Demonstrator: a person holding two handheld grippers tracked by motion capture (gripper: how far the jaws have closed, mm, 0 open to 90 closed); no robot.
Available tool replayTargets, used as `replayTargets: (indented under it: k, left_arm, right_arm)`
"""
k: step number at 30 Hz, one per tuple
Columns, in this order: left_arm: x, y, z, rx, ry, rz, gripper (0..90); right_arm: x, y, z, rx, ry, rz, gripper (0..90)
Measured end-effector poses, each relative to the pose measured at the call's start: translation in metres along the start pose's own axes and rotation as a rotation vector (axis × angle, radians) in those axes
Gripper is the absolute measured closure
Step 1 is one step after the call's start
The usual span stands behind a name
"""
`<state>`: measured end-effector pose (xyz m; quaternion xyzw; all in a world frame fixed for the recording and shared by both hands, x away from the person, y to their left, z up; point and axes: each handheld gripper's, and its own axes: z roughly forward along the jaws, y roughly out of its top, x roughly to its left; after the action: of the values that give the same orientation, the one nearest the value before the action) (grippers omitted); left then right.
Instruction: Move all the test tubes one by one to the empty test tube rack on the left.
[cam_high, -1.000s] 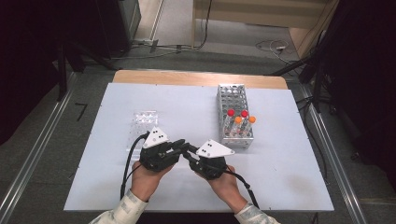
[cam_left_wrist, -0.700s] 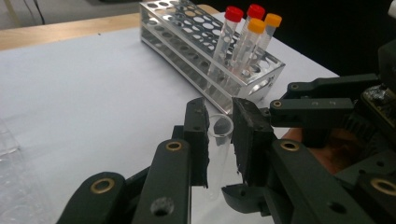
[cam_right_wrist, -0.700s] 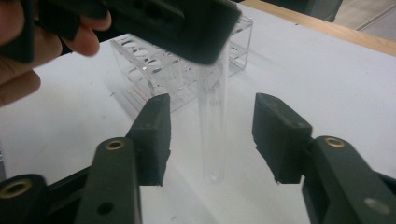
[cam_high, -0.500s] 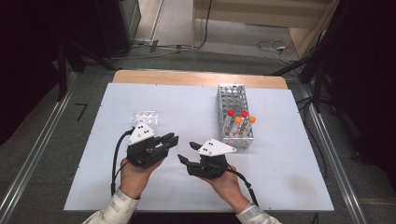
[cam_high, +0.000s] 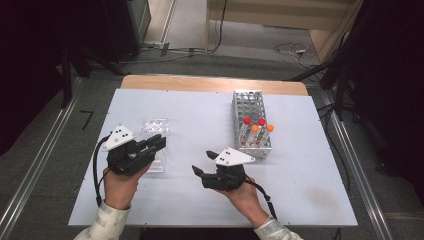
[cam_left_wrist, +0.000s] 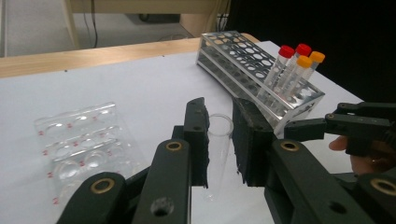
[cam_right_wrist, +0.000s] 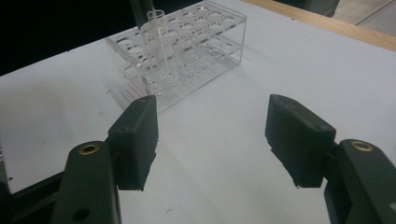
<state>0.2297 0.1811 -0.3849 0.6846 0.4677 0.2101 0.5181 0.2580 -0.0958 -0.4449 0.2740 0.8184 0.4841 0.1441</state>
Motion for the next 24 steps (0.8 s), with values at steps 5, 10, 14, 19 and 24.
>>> replayTargets:
  k: [5, 10, 14, 19, 24]
  left_arm:
    - [0.008, 0.003, -0.01, -0.011, 0.026, -0.005, 76.5]
    - [0.015, 0.002, -0.014, -0.004, 0.042, -0.01, 76.5]
    - [0.015, 0.001, -0.015, 0.002, 0.074, 0.009, 76.5]
    - [0.017, 0.0, -0.015, 0.006, 0.098, 0.016, 76.5]
    - [0.014, -0.004, -0.013, 0.015, 0.131, 0.038, 76.4]
  right_arm:
    - [-0.001, 0.0, -0.001, -0.001, -0.006, 0.01, 32.0]
    - [-0.002, 0.0, -0.002, -0.004, -0.008, 0.009, 32.0]
    - [-0.002, -0.001, -0.002, -0.001, -0.01, 0.01, 32.0]
    - [-0.003, -0.001, -0.002, 0.003, -0.014, 0.012, 31.9]
    - [-0.004, -0.001, -0.002, 0.005, -0.016, 0.012, 31.9]
